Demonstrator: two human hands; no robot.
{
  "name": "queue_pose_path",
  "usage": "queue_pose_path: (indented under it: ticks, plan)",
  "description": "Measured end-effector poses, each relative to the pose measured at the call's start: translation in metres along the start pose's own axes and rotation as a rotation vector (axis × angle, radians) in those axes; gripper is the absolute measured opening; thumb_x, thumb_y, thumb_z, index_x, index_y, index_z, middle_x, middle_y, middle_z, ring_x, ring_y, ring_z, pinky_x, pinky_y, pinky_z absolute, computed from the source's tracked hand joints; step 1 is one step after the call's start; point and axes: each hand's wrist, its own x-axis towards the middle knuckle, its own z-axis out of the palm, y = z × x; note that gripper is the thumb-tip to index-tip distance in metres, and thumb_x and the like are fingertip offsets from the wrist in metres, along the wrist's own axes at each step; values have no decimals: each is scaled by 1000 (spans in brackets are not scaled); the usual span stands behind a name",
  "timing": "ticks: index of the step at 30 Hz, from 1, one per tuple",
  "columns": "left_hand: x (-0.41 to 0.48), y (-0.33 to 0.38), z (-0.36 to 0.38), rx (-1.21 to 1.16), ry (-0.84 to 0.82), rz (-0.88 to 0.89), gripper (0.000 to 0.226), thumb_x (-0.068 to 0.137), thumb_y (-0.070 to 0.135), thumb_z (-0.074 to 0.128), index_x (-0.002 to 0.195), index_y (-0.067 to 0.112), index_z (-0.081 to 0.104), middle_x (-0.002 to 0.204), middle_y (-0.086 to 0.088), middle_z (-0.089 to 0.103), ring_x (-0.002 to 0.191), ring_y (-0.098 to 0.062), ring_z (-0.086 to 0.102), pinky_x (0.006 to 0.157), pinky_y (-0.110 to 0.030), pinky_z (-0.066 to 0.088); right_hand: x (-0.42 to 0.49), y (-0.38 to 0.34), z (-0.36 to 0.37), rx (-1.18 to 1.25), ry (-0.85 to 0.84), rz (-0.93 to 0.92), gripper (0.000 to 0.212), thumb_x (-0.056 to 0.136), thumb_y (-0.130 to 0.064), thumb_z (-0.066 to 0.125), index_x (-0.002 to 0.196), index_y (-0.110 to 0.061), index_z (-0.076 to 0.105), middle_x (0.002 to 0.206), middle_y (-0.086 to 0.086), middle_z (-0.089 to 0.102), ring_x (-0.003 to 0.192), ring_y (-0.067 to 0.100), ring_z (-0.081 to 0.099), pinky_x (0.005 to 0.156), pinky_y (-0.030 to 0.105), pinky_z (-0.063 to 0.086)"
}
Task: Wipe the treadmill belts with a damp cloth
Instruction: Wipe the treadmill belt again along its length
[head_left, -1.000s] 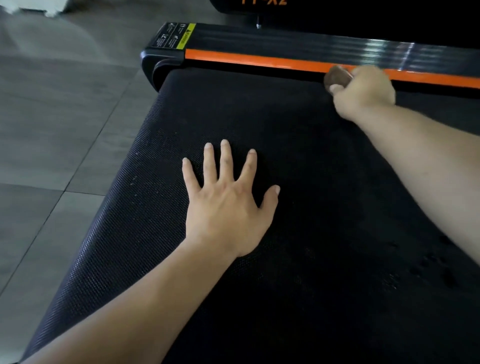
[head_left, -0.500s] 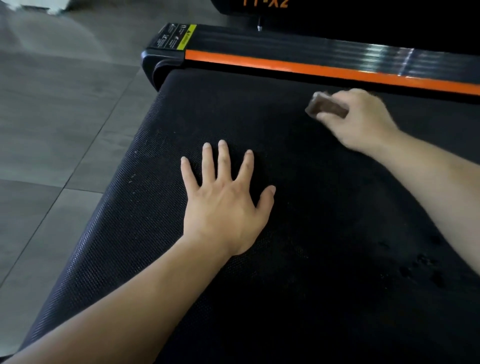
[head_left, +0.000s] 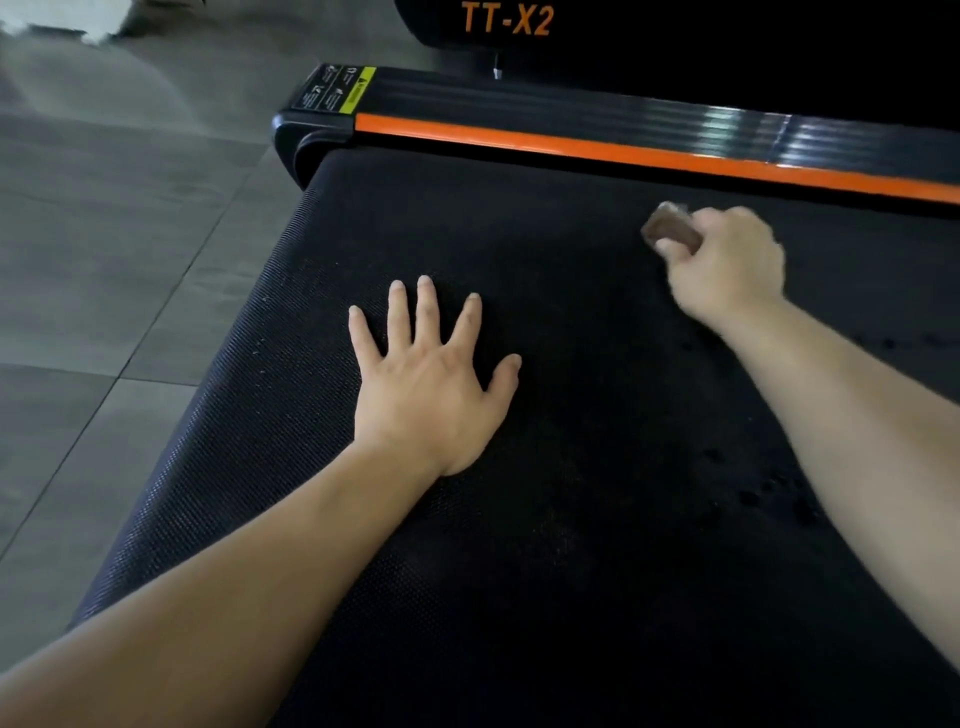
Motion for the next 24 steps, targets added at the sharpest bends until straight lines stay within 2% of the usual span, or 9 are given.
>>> queue_pose_path:
  ticks: [2, 5, 7, 10, 12, 17, 19, 22, 24]
  plan:
    - [0, 0, -1, 3, -4, -1, 80, 98, 75, 12, 165, 31, 8, 173, -15, -1, 159, -35, -11, 123, -66, -5, -28, -13, 5, 46, -28, -160, 30, 94, -44, 63, 105, -16, 69, 103, 10, 59, 98, 35, 58, 84, 44, 49]
    - [1, 0, -1, -5, -2, -3, 80, 97, 75, 12, 164, 32, 10, 173, -14, 0, 159, -35, -10, 123, -66, -5, -64, -8, 1, 98, -114, -373, 26, 92, -41, 67, 90, -15, 66, 88, 2, 52, 82, 25, 53, 72, 38, 45]
    - [1, 0, -1, -10, -5, -8, 80, 97, 76, 12, 164, 32, 10, 173, -14, 1, 159, -34, -9, 123, -66, -5, -49, 11, -4, 60, -73, -296, 26, 92, -43, 66, 91, -18, 66, 87, 1, 52, 82, 26, 55, 70, 36, 45]
    - [1, -1, -1, -14, -11, -11, 81, 96, 76, 12, 164, 33, 11, 173, -13, 1, 159, -34, -9, 123, -65, -6, -31, 29, -8, 71, 1, -34, 32, 92, -48, 62, 93, -16, 66, 93, 8, 58, 88, 34, 61, 71, 39, 47]
    - [1, -1, -2, -14, -16, -12, 81, 96, 76, 13, 165, 33, 11, 173, -13, 1, 159, -34, -9, 123, -65, -7, -51, 18, -7, 65, 11, -102, 34, 92, -49, 62, 92, -15, 65, 91, 6, 56, 86, 33, 59, 72, 40, 49]
    - [1, -1, -2, -7, -13, -19, 80, 96, 76, 14, 164, 33, 11, 173, -14, 1, 159, -35, -8, 123, -65, -6, -125, 2, -18, 150, -119, -398, 33, 89, -48, 68, 82, -16, 63, 81, -2, 50, 74, 19, 51, 65, 32, 38]
    - [1, -1, -2, -6, -16, -15, 81, 96, 76, 14, 164, 33, 11, 173, -14, 1, 159, -35, -8, 123, -66, -5, -114, 17, -18, 125, -72, -341, 34, 90, -49, 66, 84, -15, 65, 83, -2, 49, 76, 22, 53, 65, 31, 35]
    - [1, -2, -1, -20, -6, -6, 80, 97, 75, 15, 164, 31, 14, 172, -16, 3, 159, -36, -7, 123, -66, -5, -93, 30, -19, 109, 3, -84, 37, 92, -50, 64, 84, -14, 62, 84, -1, 47, 79, 27, 57, 64, 32, 36]
    - [-1, -2, -1, -27, 5, -2, 79, 97, 74, 17, 164, 31, 16, 172, -17, 4, 159, -37, -6, 123, -67, -5, -111, 21, -20, 86, 1, -114, 34, 91, -47, 66, 81, -15, 60, 83, -3, 47, 79, 27, 56, 65, 33, 37]
